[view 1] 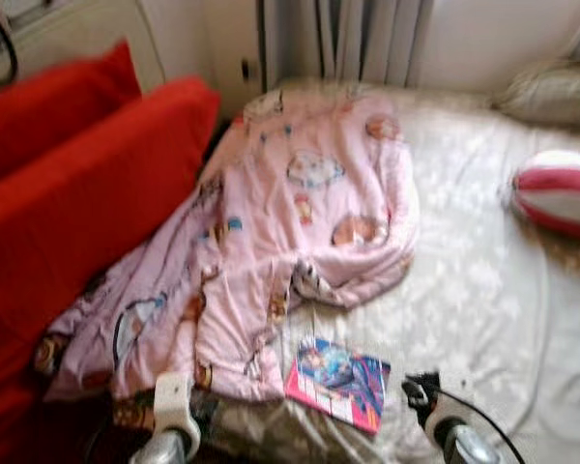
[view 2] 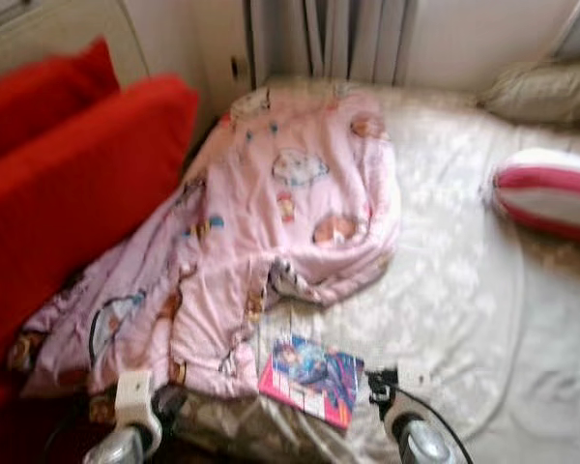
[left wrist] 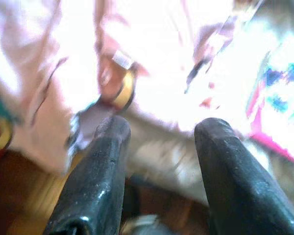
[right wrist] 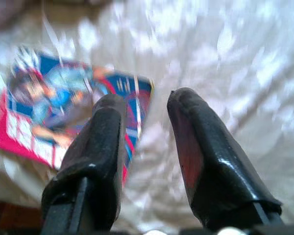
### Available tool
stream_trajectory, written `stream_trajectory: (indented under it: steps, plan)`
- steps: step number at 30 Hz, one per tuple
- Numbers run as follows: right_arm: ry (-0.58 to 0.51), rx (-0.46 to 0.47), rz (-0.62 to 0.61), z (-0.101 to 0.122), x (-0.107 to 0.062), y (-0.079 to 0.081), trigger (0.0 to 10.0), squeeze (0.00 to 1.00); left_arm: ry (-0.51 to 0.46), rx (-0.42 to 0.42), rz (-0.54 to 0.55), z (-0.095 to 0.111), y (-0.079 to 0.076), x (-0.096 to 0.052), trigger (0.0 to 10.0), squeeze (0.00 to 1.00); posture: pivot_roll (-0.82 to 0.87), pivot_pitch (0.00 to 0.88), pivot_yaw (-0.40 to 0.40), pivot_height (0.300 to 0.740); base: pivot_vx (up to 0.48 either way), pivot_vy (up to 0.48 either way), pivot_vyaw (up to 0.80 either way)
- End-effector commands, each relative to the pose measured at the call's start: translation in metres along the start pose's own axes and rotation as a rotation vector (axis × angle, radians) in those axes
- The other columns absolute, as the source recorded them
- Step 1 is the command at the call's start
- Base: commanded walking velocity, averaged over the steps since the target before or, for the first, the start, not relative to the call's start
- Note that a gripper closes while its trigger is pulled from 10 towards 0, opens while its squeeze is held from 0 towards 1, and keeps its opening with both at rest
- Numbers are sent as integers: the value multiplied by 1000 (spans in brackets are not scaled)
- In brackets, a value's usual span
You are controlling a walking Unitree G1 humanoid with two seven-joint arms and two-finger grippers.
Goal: Clean up the room
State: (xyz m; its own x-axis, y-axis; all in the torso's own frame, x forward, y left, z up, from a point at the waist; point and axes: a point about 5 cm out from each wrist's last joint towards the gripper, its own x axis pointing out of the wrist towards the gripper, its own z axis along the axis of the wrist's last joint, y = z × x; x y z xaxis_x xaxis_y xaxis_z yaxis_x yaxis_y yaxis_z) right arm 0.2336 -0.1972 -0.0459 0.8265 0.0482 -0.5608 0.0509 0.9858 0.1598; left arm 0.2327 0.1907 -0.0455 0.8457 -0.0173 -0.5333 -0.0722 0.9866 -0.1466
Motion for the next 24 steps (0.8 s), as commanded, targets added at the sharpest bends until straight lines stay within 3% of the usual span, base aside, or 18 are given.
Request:
stream_trajectory:
  steps: [1,2,3,5,6,7,9,15,24]
  plan:
    - [-64,3,19,10,3,7,10000,0,-70,-17,22,6,9,-3,10000,0,-1,97,0,740,0,0,0]
    - [-108,0,35,17,5,10,10000,0,-163,-20,16,21,11,-2,10000,0,2,96,1,740,0,0,0]
    - [-108,0,35,17,5,10,10000,0,-163,-20,16,21,11,-2,10000,0,2,96,1,740,0,0,0]
    - [-160,-2,44,24,5,10,10000,0,-269,-1,0,40,11,-2,10000,0,6,88,4,740,0,0,0]
    - [-214,-10,40,31,4,8,10000,0,-362,20,-17,56,9,-3,10000,0,5,85,6,740,0,0,0]
    - [-214,-10,40,31,4,8,10000,0,-362,20,-17,56,9,-3,10000,0,5,85,6,740,0,0,0]
    - [-316,-11,40,44,1,5,10000,0,-435,50,-40,68,3,-6,10000,0,2,77,10,740,0,0,0]
    - [-449,-23,72,60,-4,16,10000,0,-493,48,-71,71,-11,-10,10000,0,-7,62,19,740,0,0,0]
    - [-442,-6,52,57,-3,22,10000,0,-475,50,-88,74,-18,-10,10000,0,-7,47,22,740,0,0,0]
